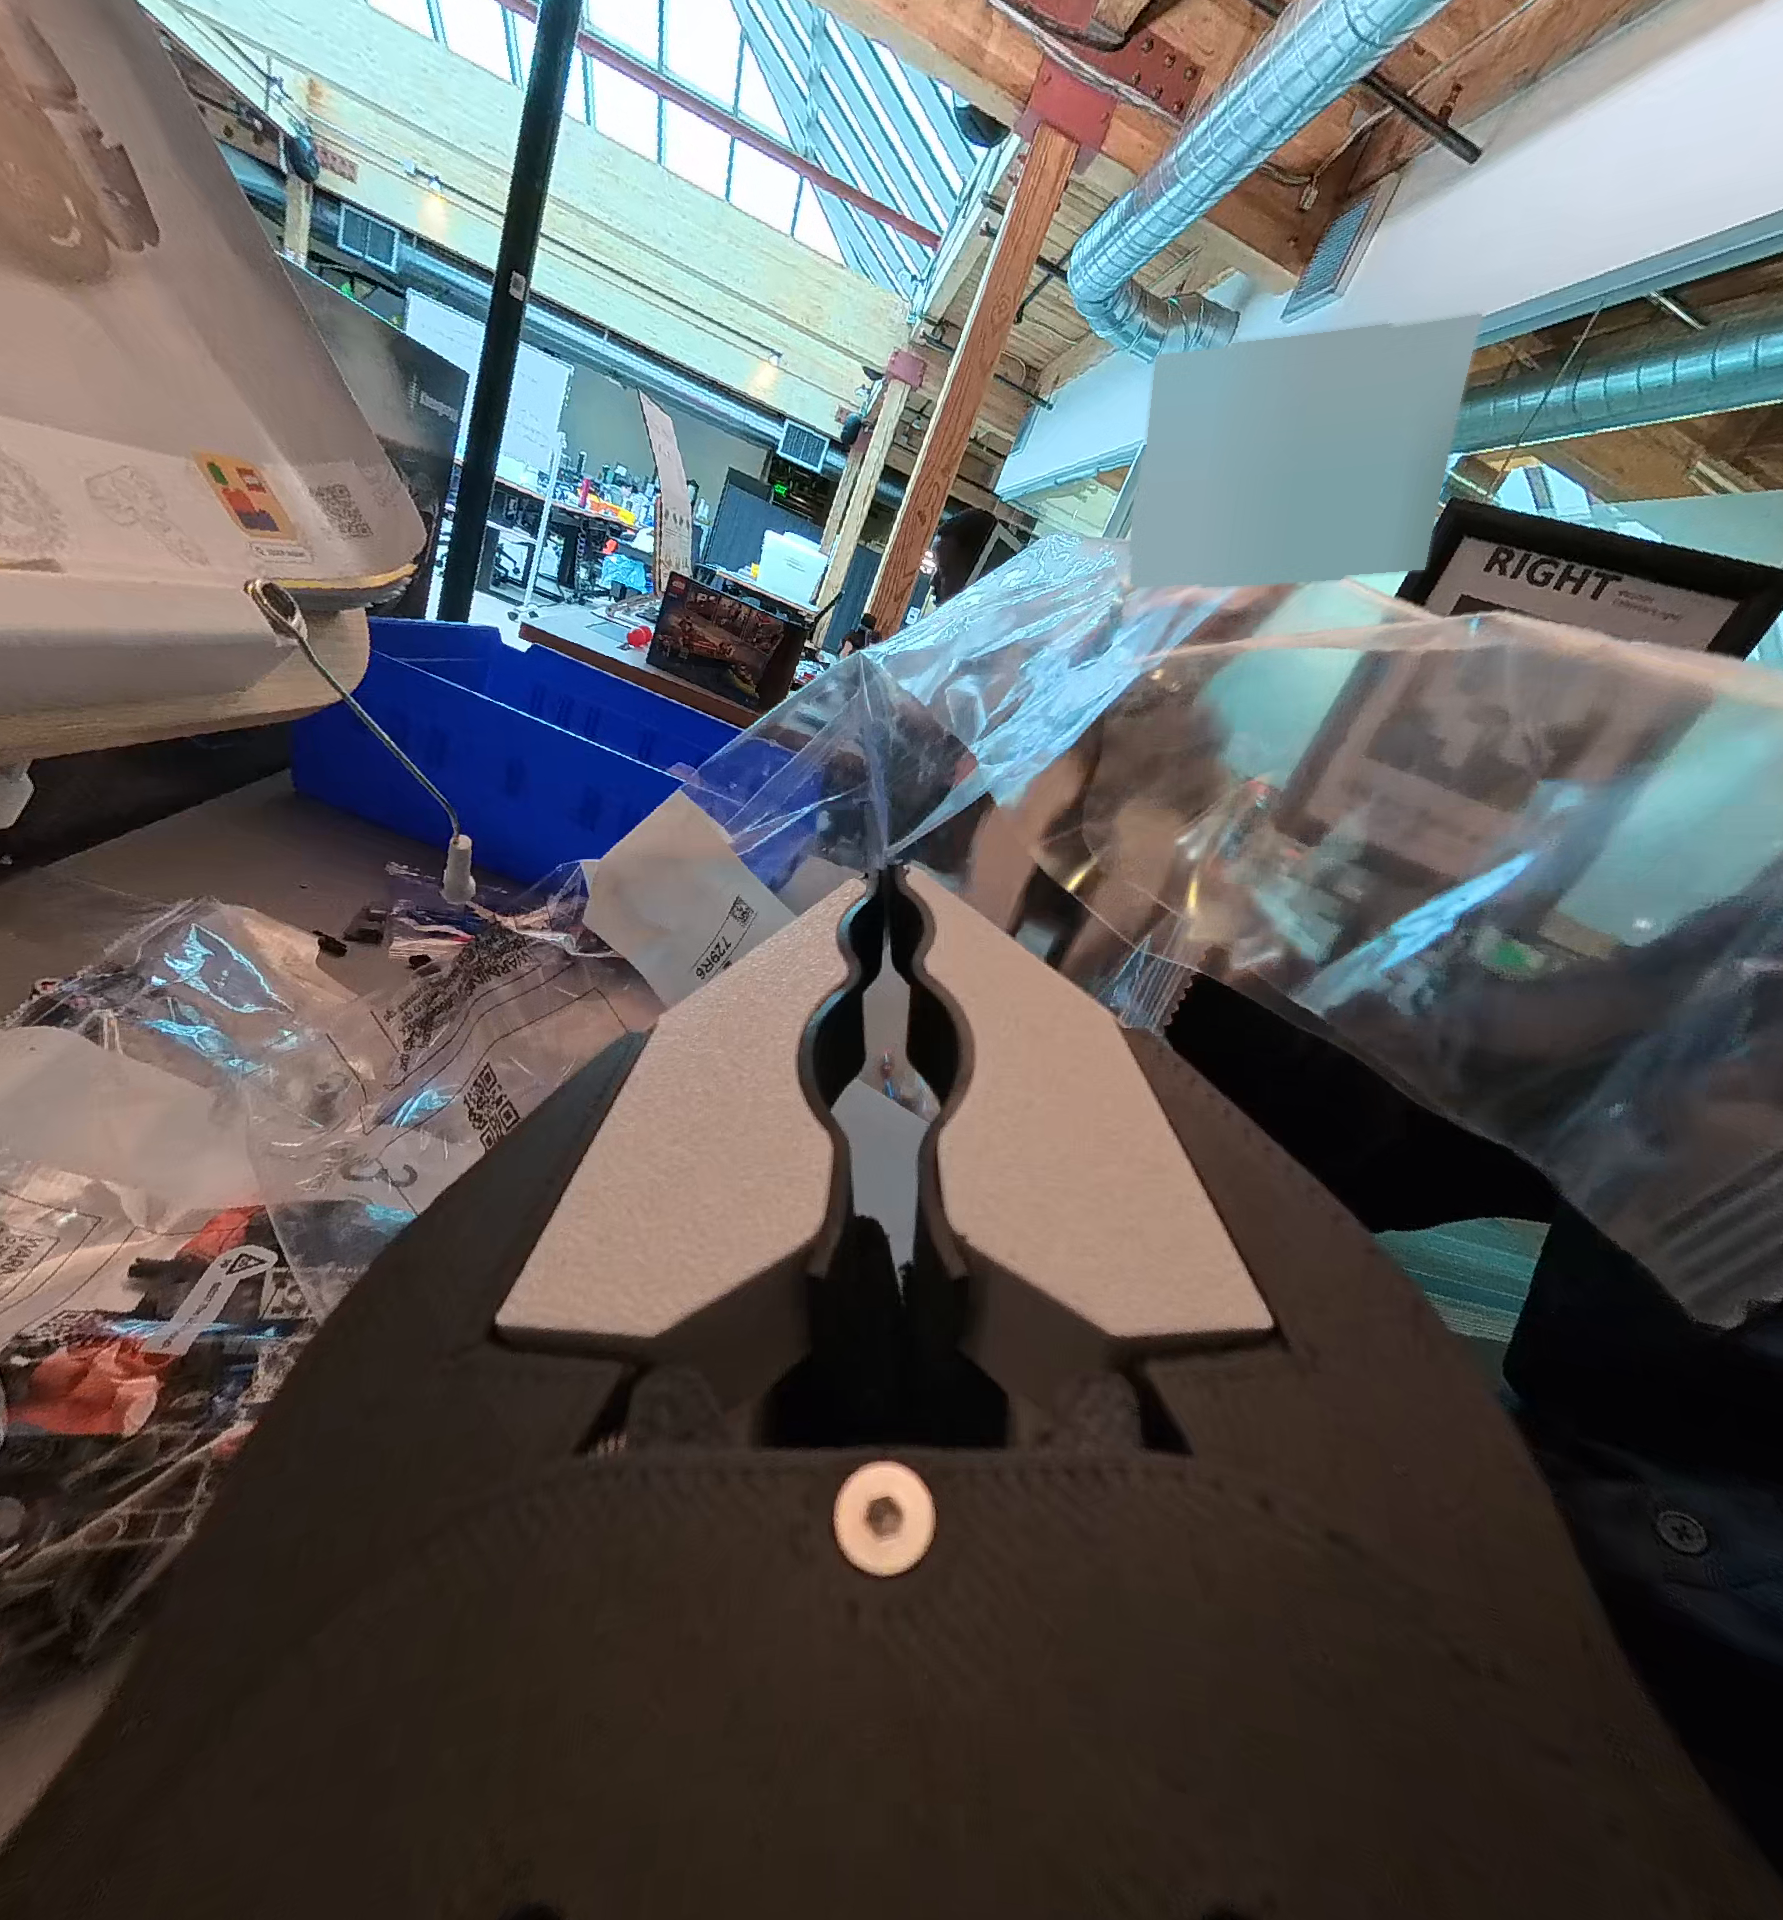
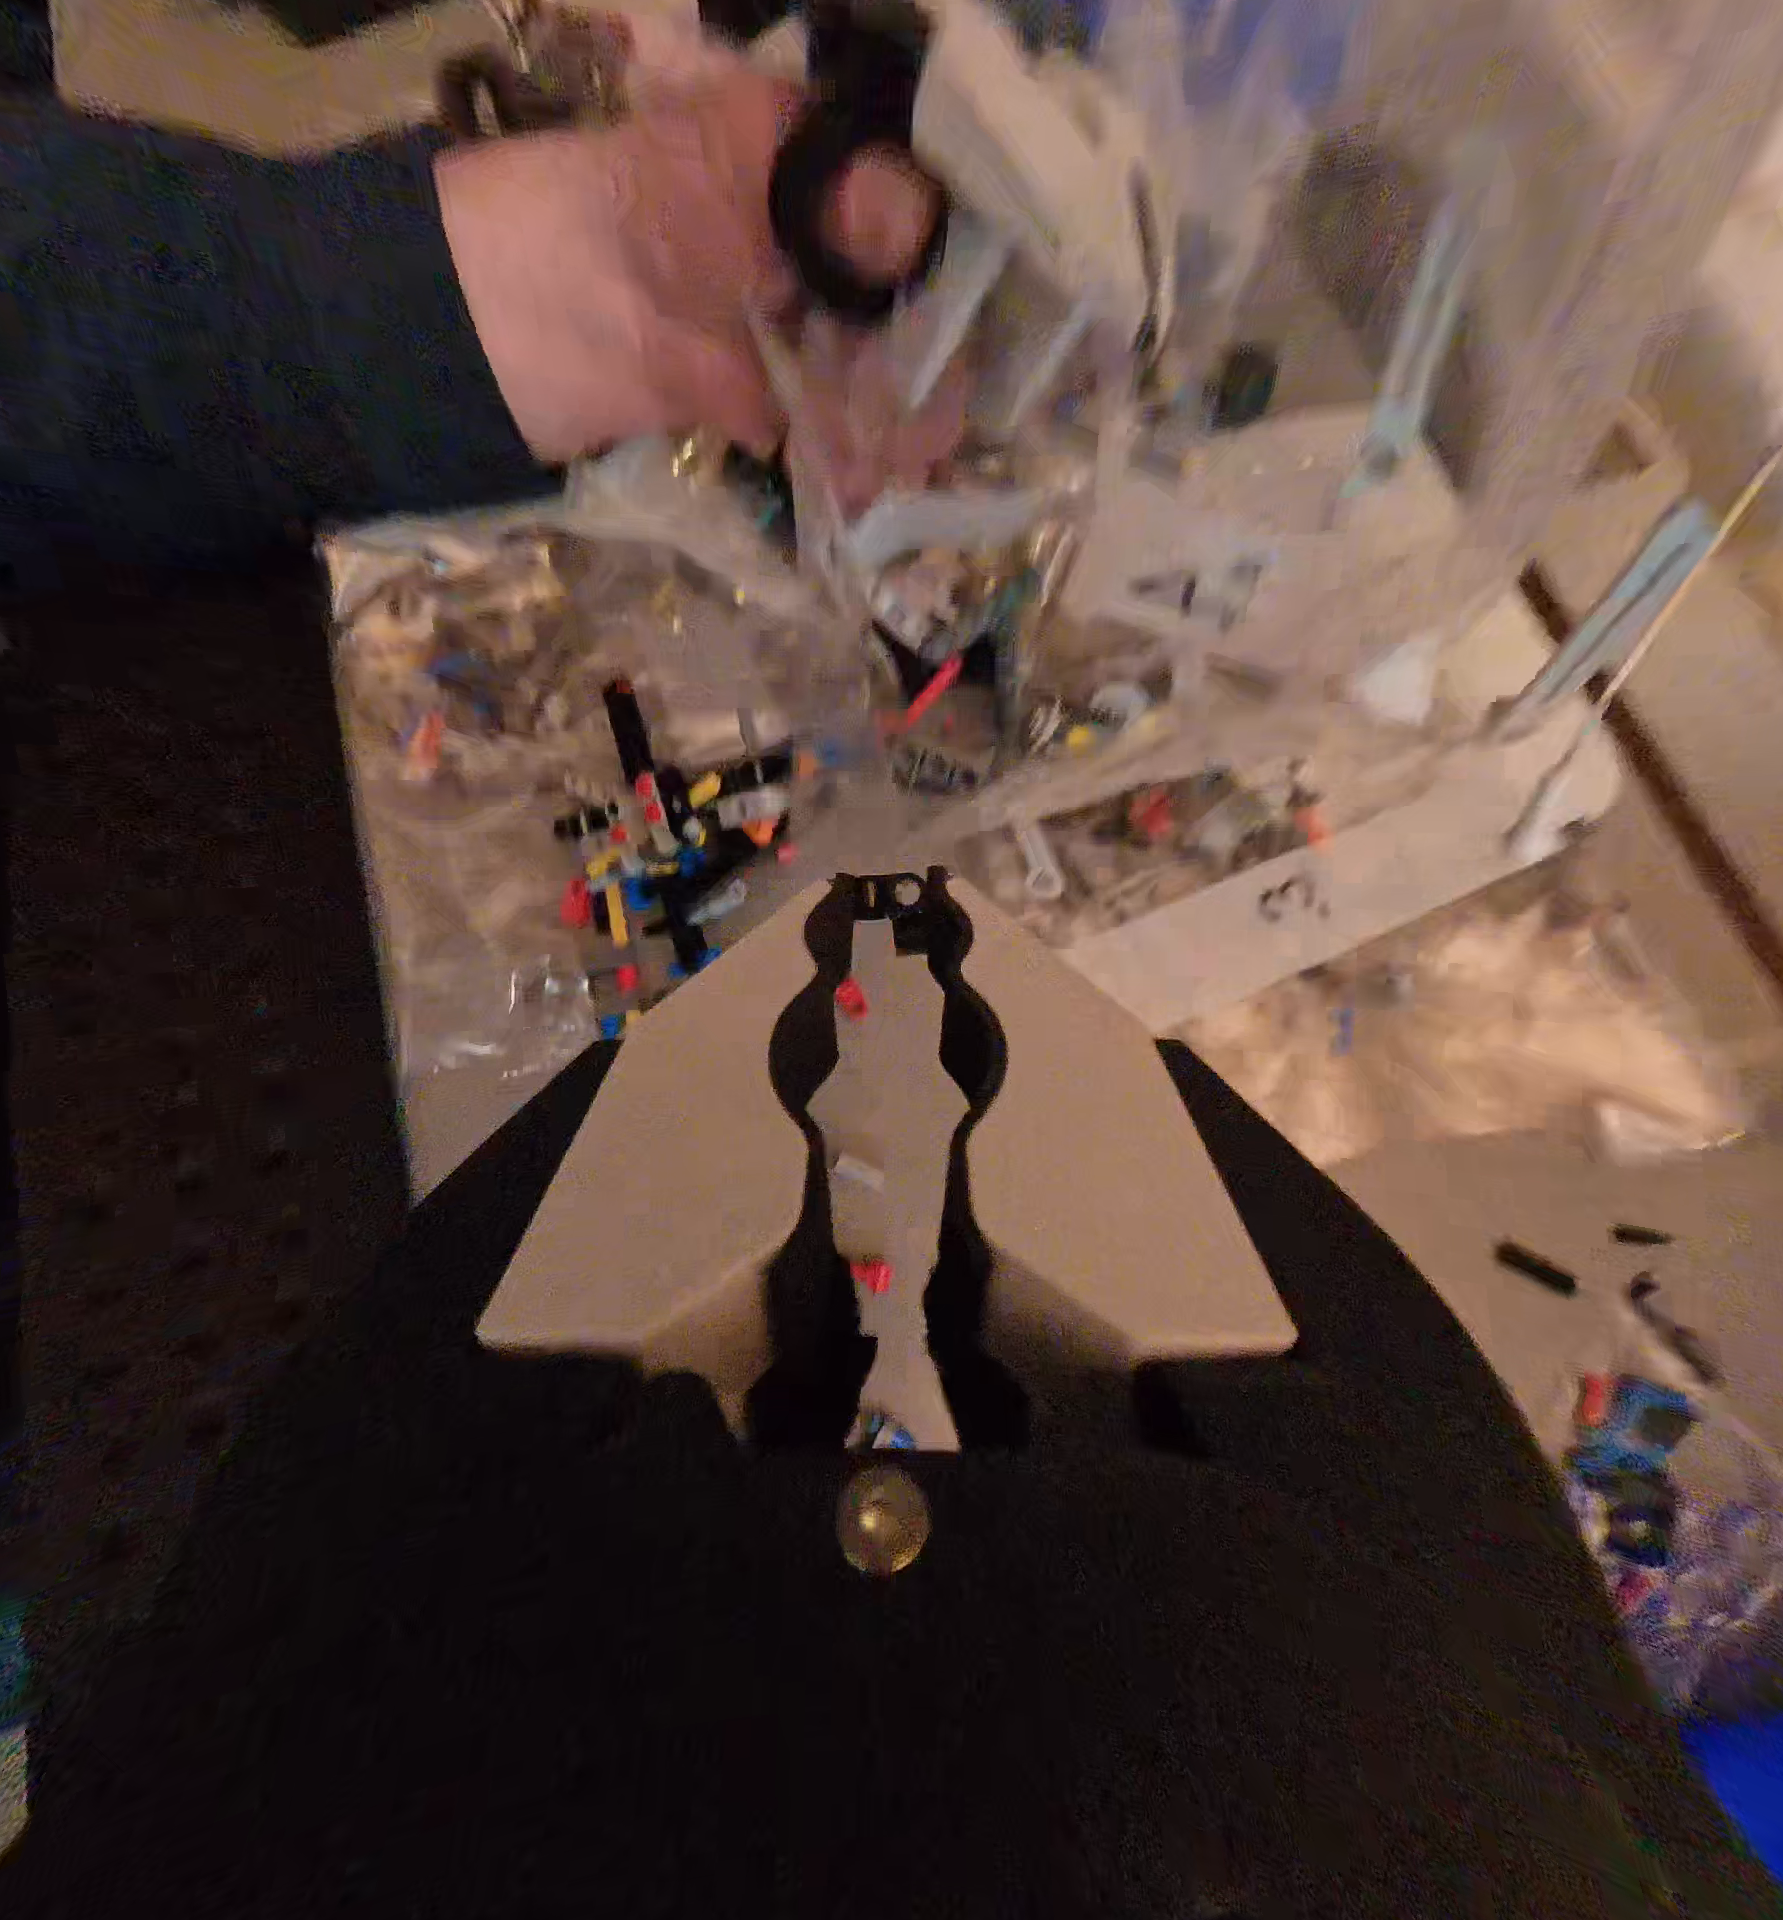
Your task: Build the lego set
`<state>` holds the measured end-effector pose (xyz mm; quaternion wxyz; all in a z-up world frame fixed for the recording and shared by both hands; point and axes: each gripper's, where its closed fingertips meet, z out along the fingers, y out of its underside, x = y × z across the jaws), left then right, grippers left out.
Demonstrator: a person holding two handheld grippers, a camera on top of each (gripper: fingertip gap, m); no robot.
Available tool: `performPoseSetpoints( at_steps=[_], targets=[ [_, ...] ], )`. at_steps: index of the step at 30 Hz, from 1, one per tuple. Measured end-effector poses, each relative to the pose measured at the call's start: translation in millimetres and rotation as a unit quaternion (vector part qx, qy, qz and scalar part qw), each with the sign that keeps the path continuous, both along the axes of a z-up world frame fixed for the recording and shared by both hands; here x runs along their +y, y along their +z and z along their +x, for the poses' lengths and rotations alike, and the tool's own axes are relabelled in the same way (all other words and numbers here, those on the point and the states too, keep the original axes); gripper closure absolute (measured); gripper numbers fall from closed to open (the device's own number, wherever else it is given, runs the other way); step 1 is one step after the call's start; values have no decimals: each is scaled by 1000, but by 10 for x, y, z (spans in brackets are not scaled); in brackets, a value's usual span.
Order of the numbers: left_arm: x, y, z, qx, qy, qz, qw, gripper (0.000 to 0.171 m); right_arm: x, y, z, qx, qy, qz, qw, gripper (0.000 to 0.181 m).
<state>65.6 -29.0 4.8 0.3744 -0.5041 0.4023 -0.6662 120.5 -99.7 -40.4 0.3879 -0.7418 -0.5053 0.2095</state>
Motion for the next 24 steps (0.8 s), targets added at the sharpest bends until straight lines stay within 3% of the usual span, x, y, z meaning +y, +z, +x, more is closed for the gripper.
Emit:
performPoseSetpoints(
  at_steps=[3, 4, 7, 10, 13, 15, 18, 24],
  targets=[
    [-17, -7, 16, 2, -2, 1, 1000, 171, 149, 539, -185, 49, 0, 66, 997, 170],
    [-23, -8, 20, 4, -3, 2, 1000, 171, 234, 577, -245, 51, -8, 70, 996, 170],
    [-32, 8, 6, 3, -2, 5, 1000, 171, 429, 371, -278, -18, -39, 50, 998, 146],
    [-17, 39, -31, -3, 2, 5, 1000, 171, 339, 508, -282, 25, -34, 80, 996, 153],
    [1, 49, -43, -7, 3, 2, 1000, 171, 265, 543, -2, 52, -64, 86, 993, 159],
    [2, 38, -32, -7, 2, 0, 1000, 171, 200, 394, 211, 62, -72, 44, 995, 161],
    [-16, 27, -5, -4, -2, 1, 1000, 171, 115, -62, 352, 38, -67, -43, 996, 155],
    [-27, 24, -5, -1, 0, 4, 1000, 171, 42, -713, 9, 17, -1, -92, 996, 158]
  ],
)
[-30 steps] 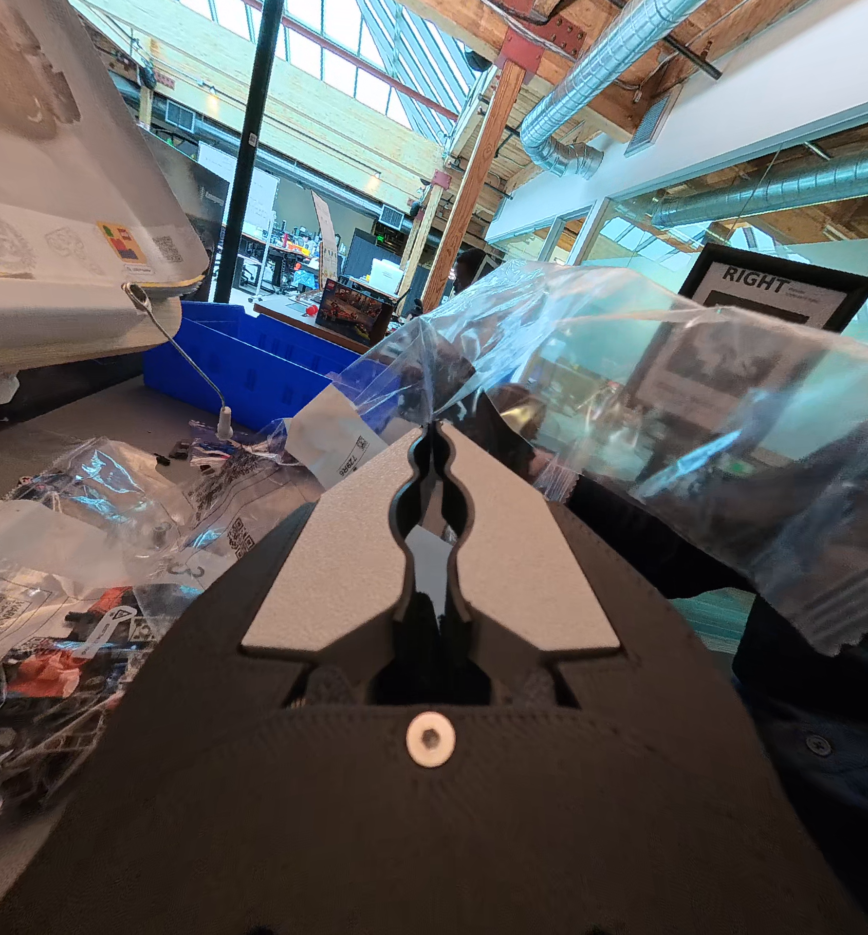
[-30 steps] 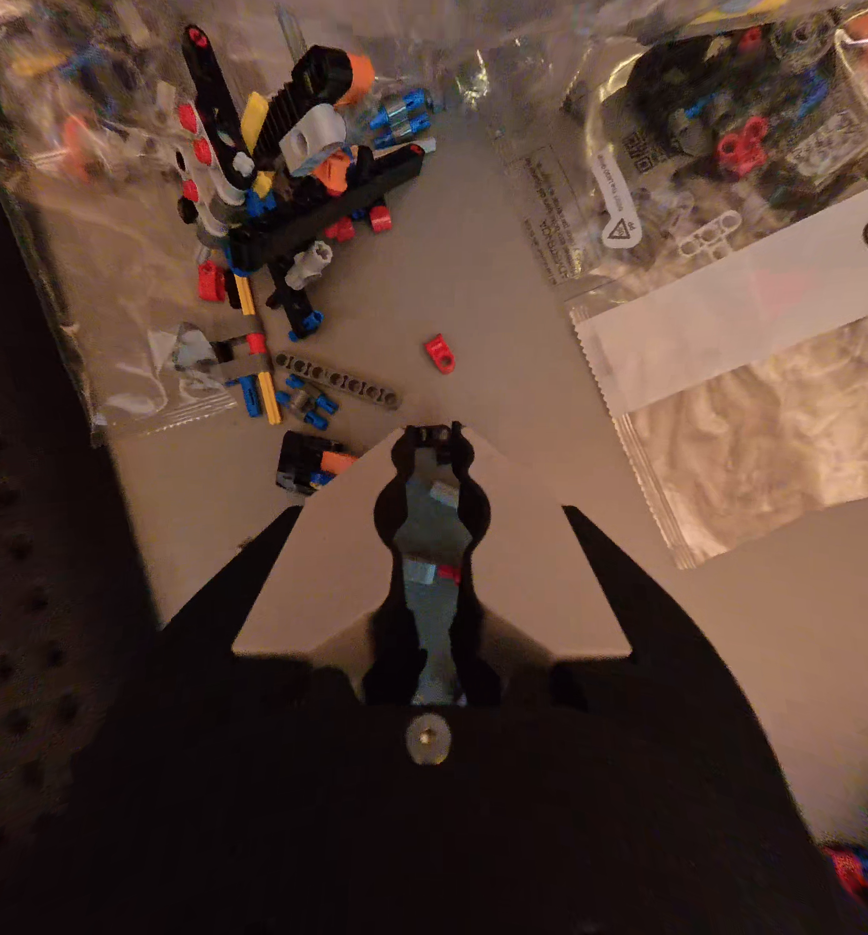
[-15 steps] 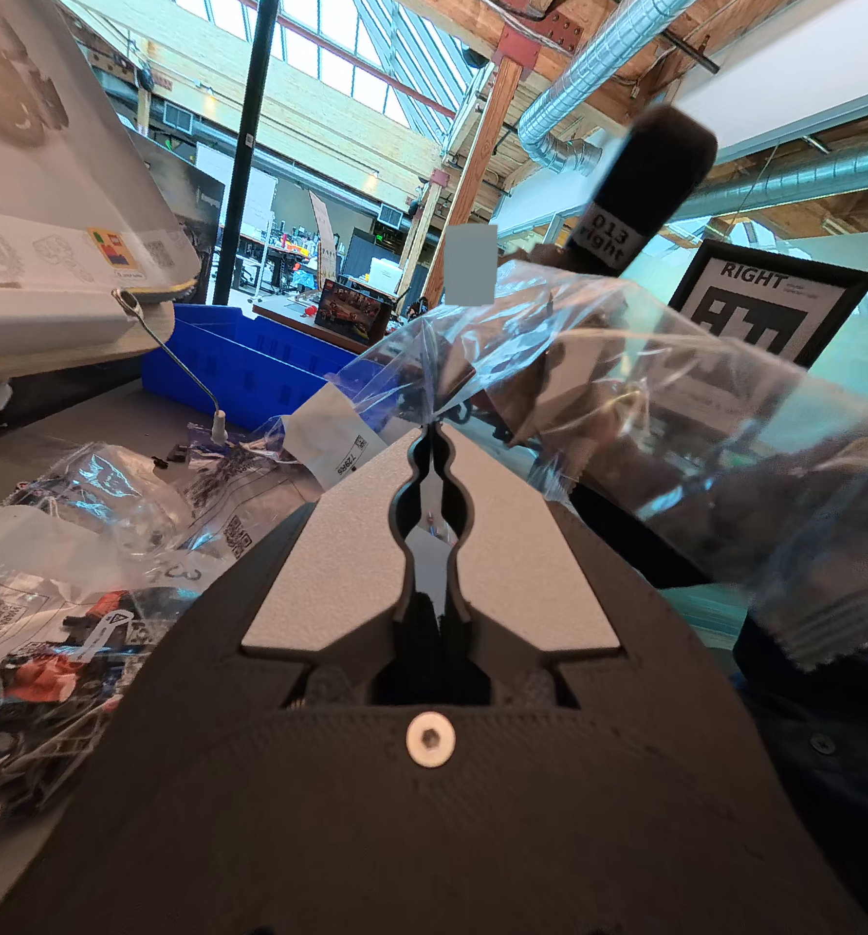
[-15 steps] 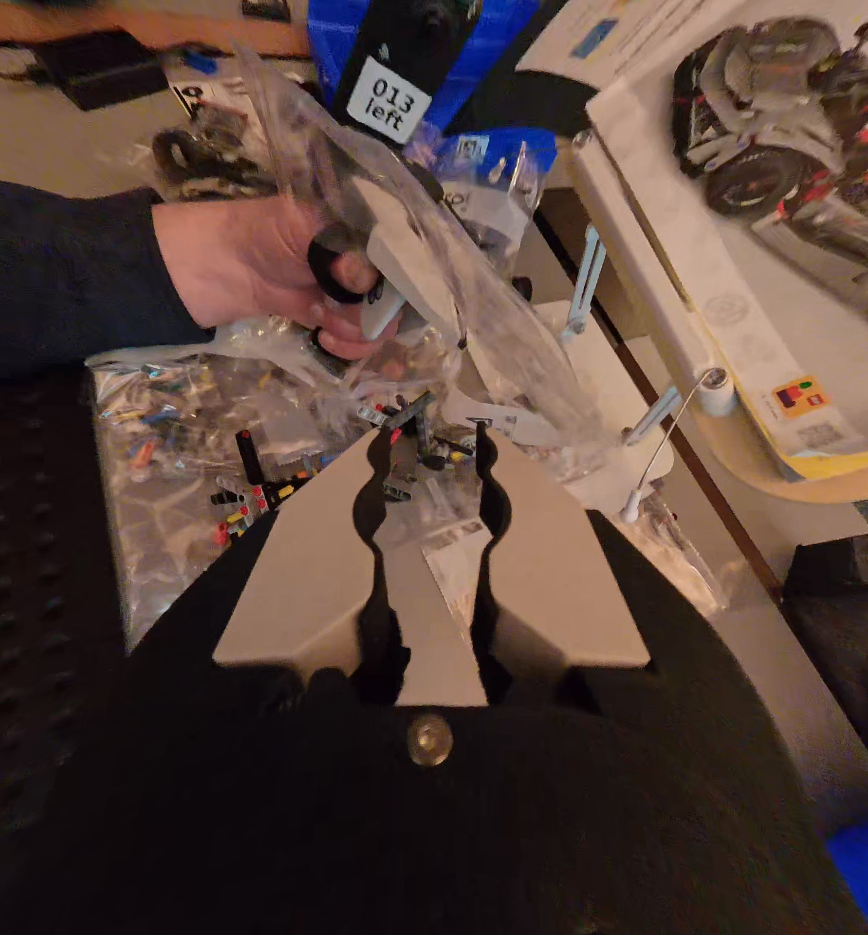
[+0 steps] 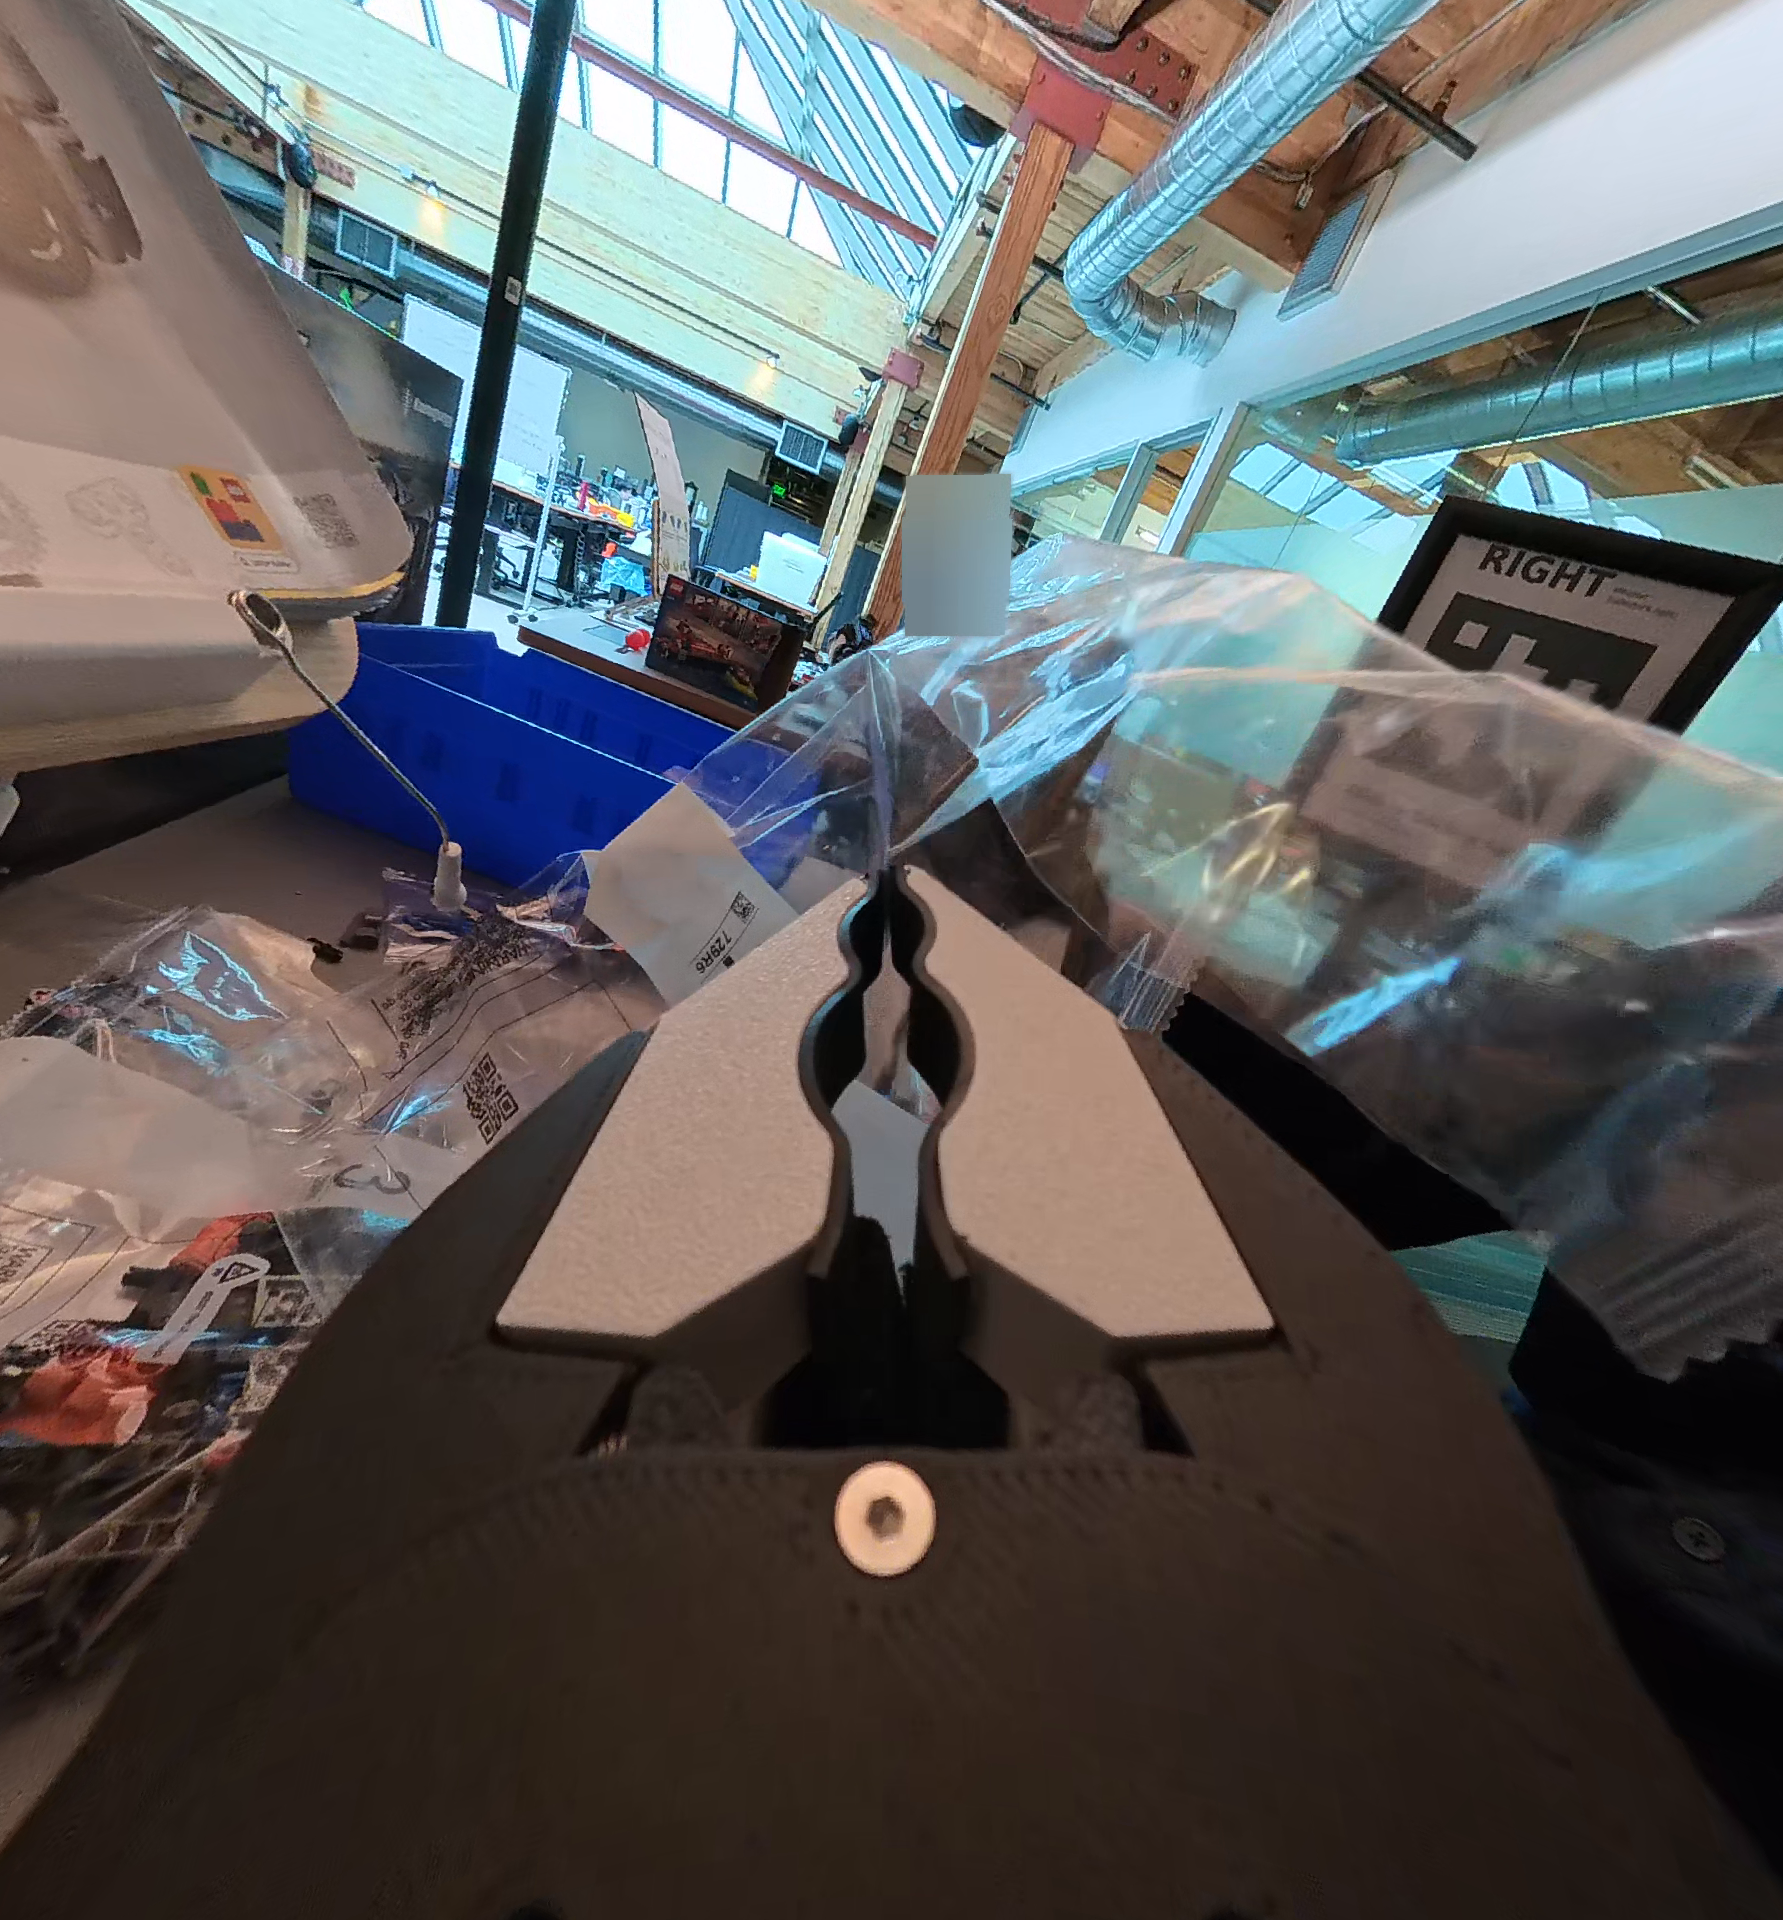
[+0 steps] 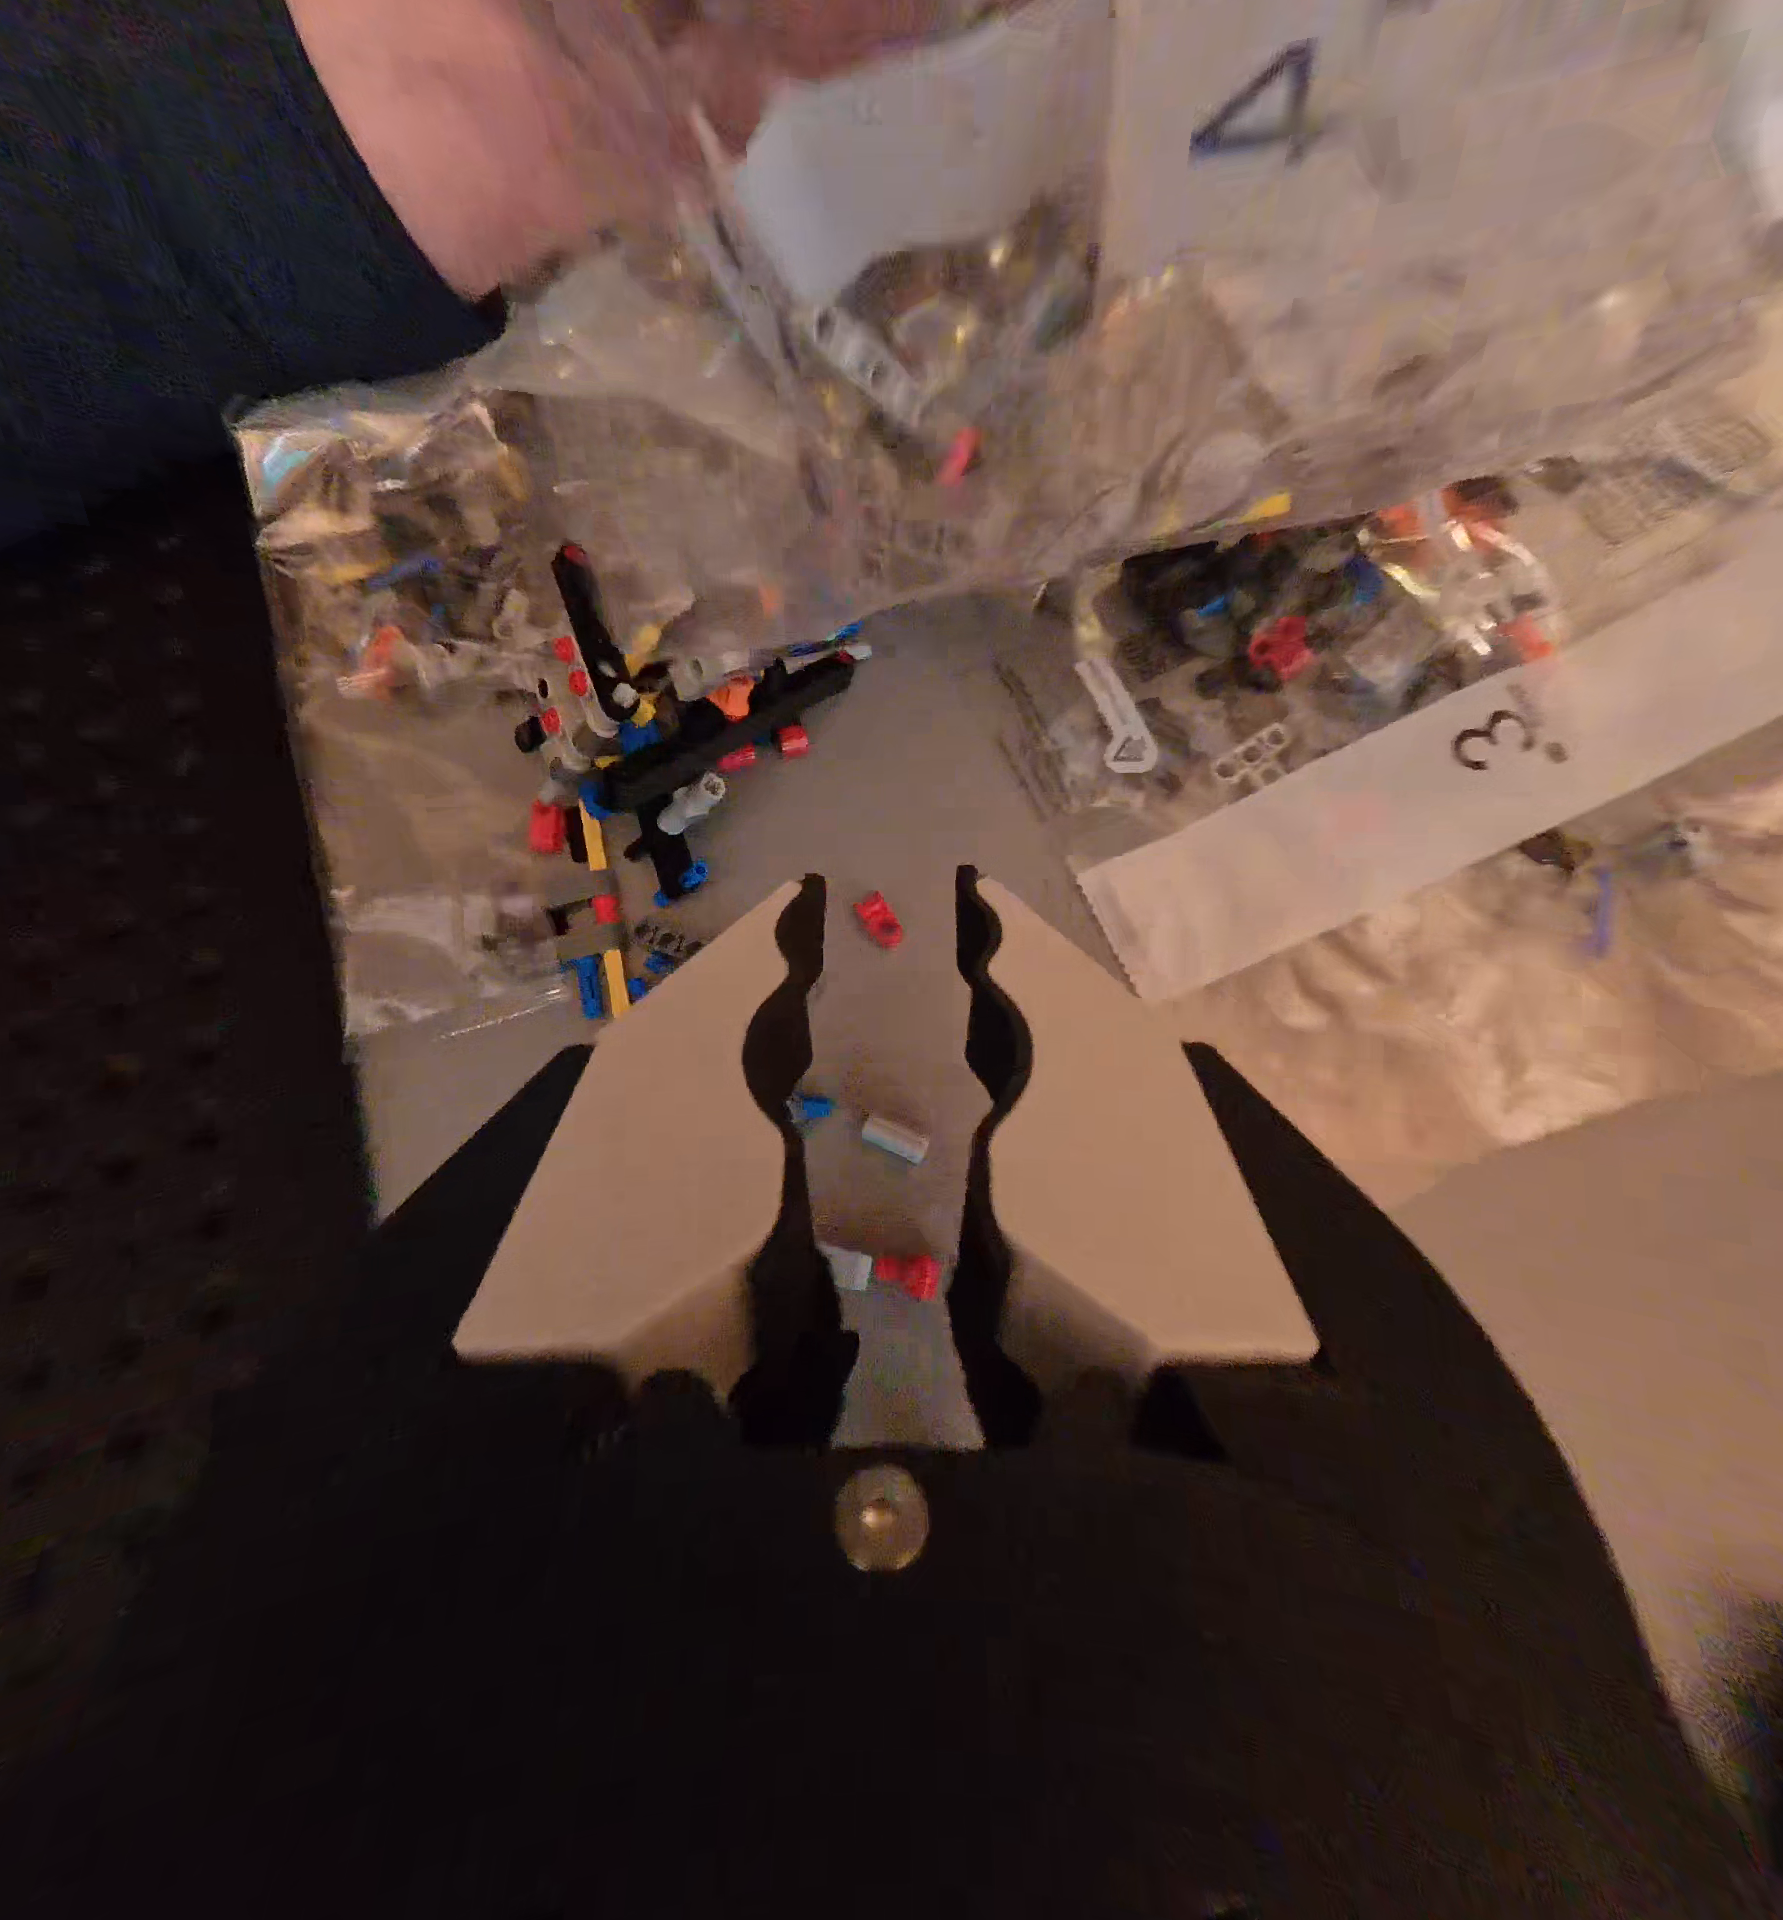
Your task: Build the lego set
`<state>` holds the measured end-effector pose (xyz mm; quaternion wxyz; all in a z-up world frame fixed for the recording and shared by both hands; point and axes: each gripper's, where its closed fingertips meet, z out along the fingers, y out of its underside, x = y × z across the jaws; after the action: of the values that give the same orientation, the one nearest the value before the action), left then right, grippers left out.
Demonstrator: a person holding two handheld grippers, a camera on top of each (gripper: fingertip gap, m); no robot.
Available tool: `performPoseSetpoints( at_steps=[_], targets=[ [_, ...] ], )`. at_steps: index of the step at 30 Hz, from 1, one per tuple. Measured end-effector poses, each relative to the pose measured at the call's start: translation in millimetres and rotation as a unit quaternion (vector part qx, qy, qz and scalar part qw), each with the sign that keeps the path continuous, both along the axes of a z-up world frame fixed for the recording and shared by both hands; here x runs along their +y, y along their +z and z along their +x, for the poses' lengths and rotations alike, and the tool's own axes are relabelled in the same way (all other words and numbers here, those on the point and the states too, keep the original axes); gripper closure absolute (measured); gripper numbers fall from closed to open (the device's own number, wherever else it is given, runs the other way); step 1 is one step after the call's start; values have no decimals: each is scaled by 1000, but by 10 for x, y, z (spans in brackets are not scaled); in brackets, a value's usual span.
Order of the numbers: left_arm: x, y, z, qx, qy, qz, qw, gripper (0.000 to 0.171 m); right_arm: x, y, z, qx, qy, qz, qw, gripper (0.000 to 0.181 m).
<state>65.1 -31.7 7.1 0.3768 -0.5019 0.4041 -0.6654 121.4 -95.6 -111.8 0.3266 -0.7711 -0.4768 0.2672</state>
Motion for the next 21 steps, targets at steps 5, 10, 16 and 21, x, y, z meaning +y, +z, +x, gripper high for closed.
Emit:
performPoseSetpoints(
  at_steps=[5, 10, 16, 21],
  targets=[
    [11, -11, 1, 1, -1, -1, 1000, 171, 11, -644, -141, -114, 30, -33, 993, 162],
    [20, -4, -10, 0, 1, -1, 1000, 171, -30, -474, -118, -92, 35, -25, 995, 177],
    [14, -8, -2, 1, 1, -1, 1000, 171, -100, 648, 12, 9, 19, 76, 997, 176],
    [-15, -39, 44, 7, -5, 0, 1000, 171, 19, 1306, -262, 48, 24, 150, 987, 176]
  ],
)
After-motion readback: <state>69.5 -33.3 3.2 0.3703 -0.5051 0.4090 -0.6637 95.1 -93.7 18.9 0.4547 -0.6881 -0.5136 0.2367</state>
